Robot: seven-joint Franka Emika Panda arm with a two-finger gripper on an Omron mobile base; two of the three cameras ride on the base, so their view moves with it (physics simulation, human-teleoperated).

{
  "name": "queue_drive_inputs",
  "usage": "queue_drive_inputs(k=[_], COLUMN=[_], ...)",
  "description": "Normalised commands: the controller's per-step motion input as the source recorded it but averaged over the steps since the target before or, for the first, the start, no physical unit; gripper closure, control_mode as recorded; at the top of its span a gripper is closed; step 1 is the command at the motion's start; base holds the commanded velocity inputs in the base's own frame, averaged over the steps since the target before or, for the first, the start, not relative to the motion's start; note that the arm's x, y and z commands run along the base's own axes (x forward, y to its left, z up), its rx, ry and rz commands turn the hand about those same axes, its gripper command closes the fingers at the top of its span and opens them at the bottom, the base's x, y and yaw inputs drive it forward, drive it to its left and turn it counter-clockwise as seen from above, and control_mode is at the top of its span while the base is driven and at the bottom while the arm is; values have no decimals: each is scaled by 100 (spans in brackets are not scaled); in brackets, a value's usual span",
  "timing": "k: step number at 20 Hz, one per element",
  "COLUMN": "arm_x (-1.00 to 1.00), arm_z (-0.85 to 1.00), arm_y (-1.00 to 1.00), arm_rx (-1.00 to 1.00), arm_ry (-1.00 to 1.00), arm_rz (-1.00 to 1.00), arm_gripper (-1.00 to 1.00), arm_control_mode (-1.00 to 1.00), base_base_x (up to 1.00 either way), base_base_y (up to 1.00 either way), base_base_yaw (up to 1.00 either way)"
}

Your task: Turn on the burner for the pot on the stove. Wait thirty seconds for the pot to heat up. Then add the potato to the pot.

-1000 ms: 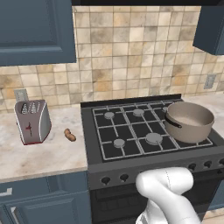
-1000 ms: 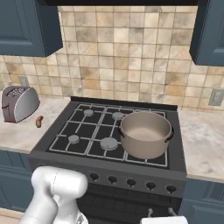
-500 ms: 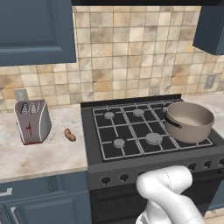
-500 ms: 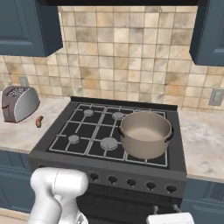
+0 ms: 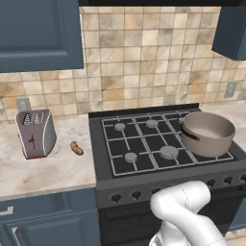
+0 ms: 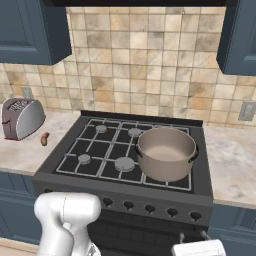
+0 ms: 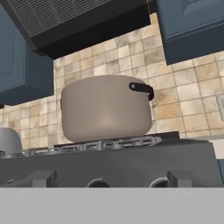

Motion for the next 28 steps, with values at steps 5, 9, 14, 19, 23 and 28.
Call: queue_drive_inputs(k=[5, 9, 14, 19, 23, 28], arm_x=[27, 22, 9, 18, 26, 23], arm_z=[-5, -14, -12, -4, -6, -9], arm_y=[5, 0, -4, -2, -7, -15], arm_rx=[0, 0, 0, 0, 0, 0], arm_ry=[-7, -8, -7, -2, -2, -3], arm_rz=[-1, 0, 0, 0, 0, 0], arm_gripper=[-100, -100, -100, -100, -100, -100], arm_control_mode=[-100, -100, -100, -100, -100, -100], base_base_x=[0, 0, 0, 0, 0, 0], base_base_y=[0, 0, 0, 0, 0, 0], base_base_yaw=[0, 0, 0, 0, 0, 0])
